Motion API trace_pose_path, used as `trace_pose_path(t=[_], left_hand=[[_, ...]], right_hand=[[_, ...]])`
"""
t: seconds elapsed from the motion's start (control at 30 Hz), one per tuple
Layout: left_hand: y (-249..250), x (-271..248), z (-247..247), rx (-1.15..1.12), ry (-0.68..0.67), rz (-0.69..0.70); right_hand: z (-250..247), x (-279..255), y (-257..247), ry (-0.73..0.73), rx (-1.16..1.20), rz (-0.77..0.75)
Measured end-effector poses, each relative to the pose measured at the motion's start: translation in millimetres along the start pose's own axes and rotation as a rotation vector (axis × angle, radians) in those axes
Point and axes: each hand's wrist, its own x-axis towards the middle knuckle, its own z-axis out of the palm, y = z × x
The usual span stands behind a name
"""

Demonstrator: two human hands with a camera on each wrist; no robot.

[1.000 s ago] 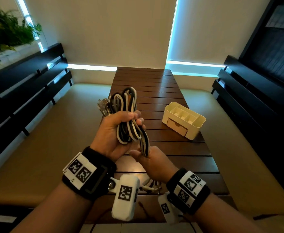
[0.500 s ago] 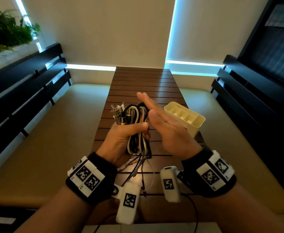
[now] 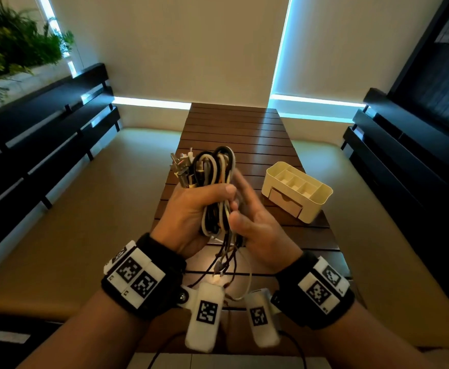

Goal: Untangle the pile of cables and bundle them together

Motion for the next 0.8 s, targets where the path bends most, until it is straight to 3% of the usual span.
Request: trace_pose_path(t=[0.1, 0.23, 0.5, 0.63, 0.8], left_hand=[[2.0, -0.1, -8.5, -0.106, -0.001, -0.060], [3.0, -1.6, -4.5, -0.256, 0.010, -0.024], [12.6, -1.2, -8.1, -0.290, -0.041, 0.010], [8.1, -3.3, -13.7, -0.307, -0.021, -0.030], [3.5, -8.6, -25.5, -0.292, 0.012, -0.110]], right_hand=[[-3.3, -2.4, 0.1, -0.049, -0.050, 0.081], [-9.1, -3.7, -4.2, -0.158, -0.180, 0.167], [-21.4, -6.4, 6.3, -0.035, -0.423, 0.104], [-42.4, -4.0, -7.3, -0.099, -0.677, 0.151], [-53.4, -2.9, -25.6, -0.209, -0.741, 0.231]])
